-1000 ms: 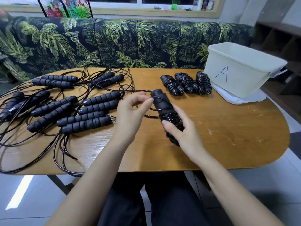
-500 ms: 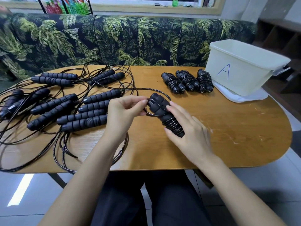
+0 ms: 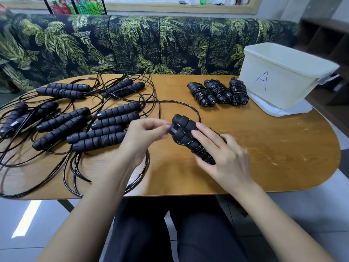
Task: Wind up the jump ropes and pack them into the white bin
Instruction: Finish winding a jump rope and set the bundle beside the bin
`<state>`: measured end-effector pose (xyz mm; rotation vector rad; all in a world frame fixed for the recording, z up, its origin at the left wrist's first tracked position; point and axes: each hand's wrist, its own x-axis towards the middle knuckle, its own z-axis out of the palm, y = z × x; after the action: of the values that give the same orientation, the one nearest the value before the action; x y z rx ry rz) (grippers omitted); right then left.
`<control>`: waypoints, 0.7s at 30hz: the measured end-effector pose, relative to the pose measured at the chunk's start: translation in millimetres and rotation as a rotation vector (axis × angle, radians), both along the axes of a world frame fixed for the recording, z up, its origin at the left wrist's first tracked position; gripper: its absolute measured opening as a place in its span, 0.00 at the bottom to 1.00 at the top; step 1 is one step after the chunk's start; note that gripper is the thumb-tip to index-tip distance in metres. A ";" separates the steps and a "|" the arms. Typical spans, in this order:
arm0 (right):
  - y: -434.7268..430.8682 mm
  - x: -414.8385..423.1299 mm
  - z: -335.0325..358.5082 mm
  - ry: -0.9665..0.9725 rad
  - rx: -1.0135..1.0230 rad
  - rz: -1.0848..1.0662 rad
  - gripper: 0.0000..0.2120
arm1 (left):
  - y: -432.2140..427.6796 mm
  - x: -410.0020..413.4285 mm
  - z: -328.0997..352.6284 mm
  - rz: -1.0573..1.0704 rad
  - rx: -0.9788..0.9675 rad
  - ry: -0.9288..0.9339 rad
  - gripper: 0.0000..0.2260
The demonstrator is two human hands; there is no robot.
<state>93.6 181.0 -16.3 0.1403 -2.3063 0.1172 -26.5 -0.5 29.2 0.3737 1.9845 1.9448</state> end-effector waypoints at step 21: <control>22.1 6.0 -2.2 0.020 0.165 -0.046 0.24 | 10.0 14.5 6.0 -0.255 -0.107 -0.002 0.09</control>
<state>99.6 203.0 -18.5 0.1715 -2.2958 -0.0977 -12.0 9.5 35.1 0.5666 1.9237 1.6753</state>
